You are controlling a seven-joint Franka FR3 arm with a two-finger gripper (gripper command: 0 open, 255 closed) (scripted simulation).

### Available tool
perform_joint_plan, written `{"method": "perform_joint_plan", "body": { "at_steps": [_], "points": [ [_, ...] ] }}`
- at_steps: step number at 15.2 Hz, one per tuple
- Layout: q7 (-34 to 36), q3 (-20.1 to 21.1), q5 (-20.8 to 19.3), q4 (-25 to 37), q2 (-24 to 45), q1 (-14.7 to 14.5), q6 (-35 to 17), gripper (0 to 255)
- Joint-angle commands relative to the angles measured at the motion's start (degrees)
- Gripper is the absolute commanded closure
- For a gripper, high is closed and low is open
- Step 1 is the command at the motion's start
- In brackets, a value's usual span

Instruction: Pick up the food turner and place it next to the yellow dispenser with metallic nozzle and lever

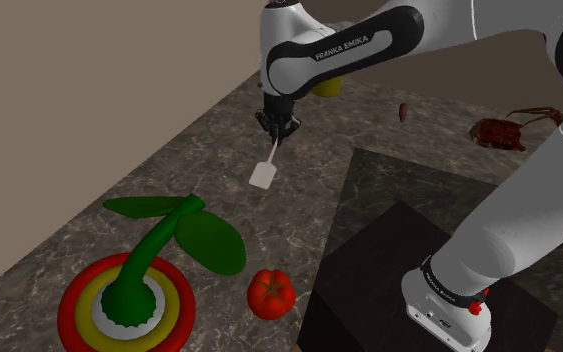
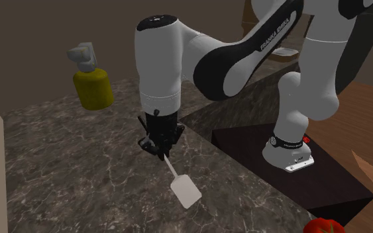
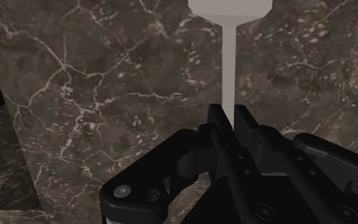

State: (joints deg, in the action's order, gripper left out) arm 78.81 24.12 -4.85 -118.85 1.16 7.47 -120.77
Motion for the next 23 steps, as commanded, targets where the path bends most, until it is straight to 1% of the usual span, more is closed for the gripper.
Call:
{"method": "perform_joint_plan", "body": {
  "at_steps": [1, 12, 23],
  "points": [
    [-0.30, 0.01, 0.36, 1.10, -0.60, 0.01, 1.66, 255],
    [-1.60, -0.13, 1.67, 7.18, -2.93, 0.13, 9.81, 255],
    [-2.30, -0.23, 2.12, 14.87, -3.67, 0.19, 18.15, 255]
  ]
}}
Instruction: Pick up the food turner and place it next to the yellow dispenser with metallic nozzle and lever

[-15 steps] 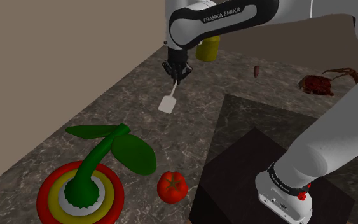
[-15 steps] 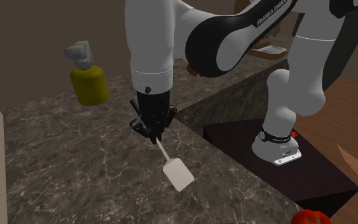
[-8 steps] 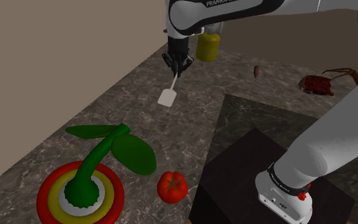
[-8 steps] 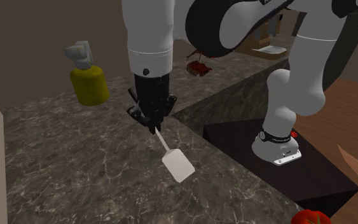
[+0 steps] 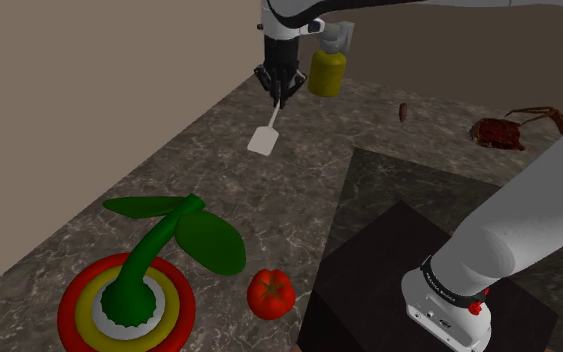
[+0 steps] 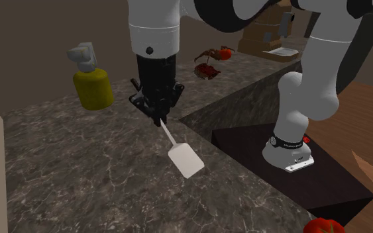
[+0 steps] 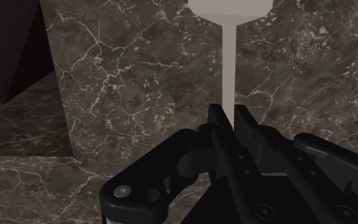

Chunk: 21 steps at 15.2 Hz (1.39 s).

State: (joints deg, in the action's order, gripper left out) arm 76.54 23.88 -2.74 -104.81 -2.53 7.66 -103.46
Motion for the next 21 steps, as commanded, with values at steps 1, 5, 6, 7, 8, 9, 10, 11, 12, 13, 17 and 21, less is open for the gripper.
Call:
{"method": "perform_joint_plan", "body": {
  "at_steps": [1, 5, 6, 7, 8, 9, 10, 11, 12, 13, 17, 21],
  "points": [
    [-0.07, 0.01, 0.00, 1.62, 0.03, -0.01, 1.61, 255],
    [-0.17, 0.03, -0.05, 4.92, 0.24, -0.02, 4.73, 255],
    [-0.19, 0.04, -0.08, 5.79, 0.32, -0.02, 5.51, 255],
    [-0.20, 0.05, -0.12, 6.67, 0.43, -0.03, 6.30, 255],
    [-0.20, 0.07, -0.16, 7.57, 0.54, -0.04, 7.10, 255],
    [-0.21, 0.09, -0.21, 8.49, 0.68, -0.05, 7.90, 255],
    [-0.20, 0.11, -0.27, 9.43, 0.83, -0.07, 8.70, 255],
    [-0.20, 0.14, -0.33, 10.39, 0.99, -0.09, 9.51, 255],
    [-0.19, 0.17, -0.41, 11.37, 1.18, -0.11, 10.33, 255],
    [-0.17, 0.20, -0.49, 12.37, 1.37, -0.14, 11.15, 255],
    [-0.06, 0.36, -0.89, 16.60, 2.35, -0.28, 14.50, 255],
    [0.13, 0.59, -1.44, 21.25, 3.64, -0.52, 17.99, 255]
  ]
}}
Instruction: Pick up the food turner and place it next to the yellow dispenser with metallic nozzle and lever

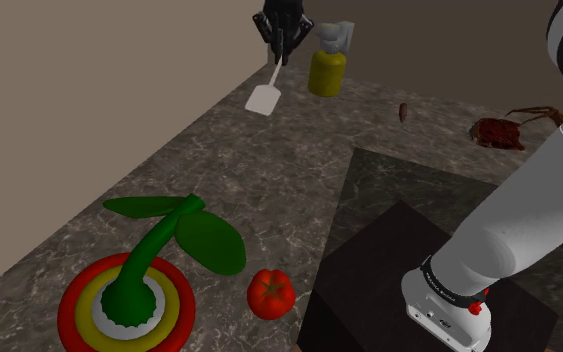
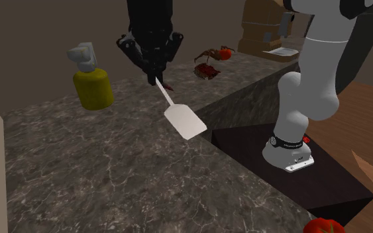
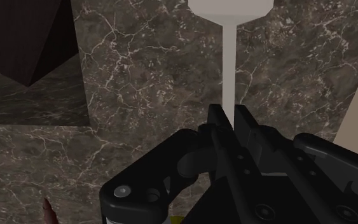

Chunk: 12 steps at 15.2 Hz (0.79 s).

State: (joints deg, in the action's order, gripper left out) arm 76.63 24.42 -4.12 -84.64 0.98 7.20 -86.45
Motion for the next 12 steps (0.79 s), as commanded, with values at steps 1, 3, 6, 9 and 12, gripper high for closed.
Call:
{"method": "perform_joint_plan", "body": {
  "at_steps": [1, 3, 6, 9, 12],
  "points": [
    [0.10, 0.12, -0.23, 2.32, 0.51, -0.14, 1.89, 255],
    [0.24, 0.27, -0.60, 4.90, 1.34, -0.32, 3.73, 255],
    [0.49, 0.54, -1.28, 9.07, 2.79, -0.70, 6.61, 255],
    [0.76, 0.81, -2.04, 13.19, 4.35, -1.17, 9.35, 255],
    [-3.82, -1.33, -1.07, 11.18, 2.65, 1.59, 8.52, 255]
  ]
}}
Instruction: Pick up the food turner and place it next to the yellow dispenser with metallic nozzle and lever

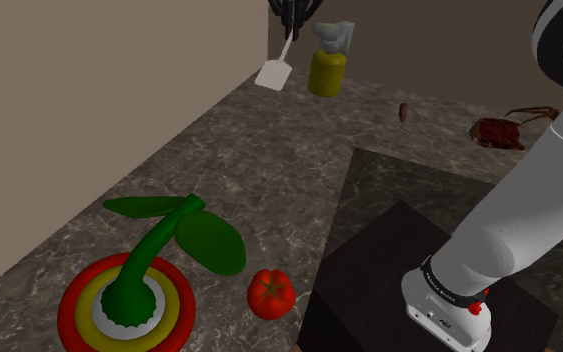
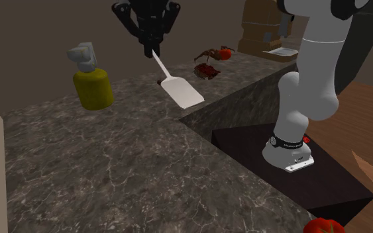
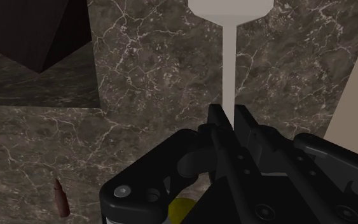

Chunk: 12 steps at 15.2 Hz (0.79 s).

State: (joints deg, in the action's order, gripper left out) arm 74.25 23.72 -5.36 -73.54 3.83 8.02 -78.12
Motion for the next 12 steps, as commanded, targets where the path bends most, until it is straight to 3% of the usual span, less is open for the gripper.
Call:
{"method": "perform_joint_plan", "body": {
  "at_steps": [1, 12],
  "points": [
    [-2.93, -1.34, 0.40, -0.40, -0.61, 1.64, -0.03, 255],
    [-18.32, -8.54, 1.10, 0.32, 0.00, 10.01, -0.95, 255]
  ]
}}
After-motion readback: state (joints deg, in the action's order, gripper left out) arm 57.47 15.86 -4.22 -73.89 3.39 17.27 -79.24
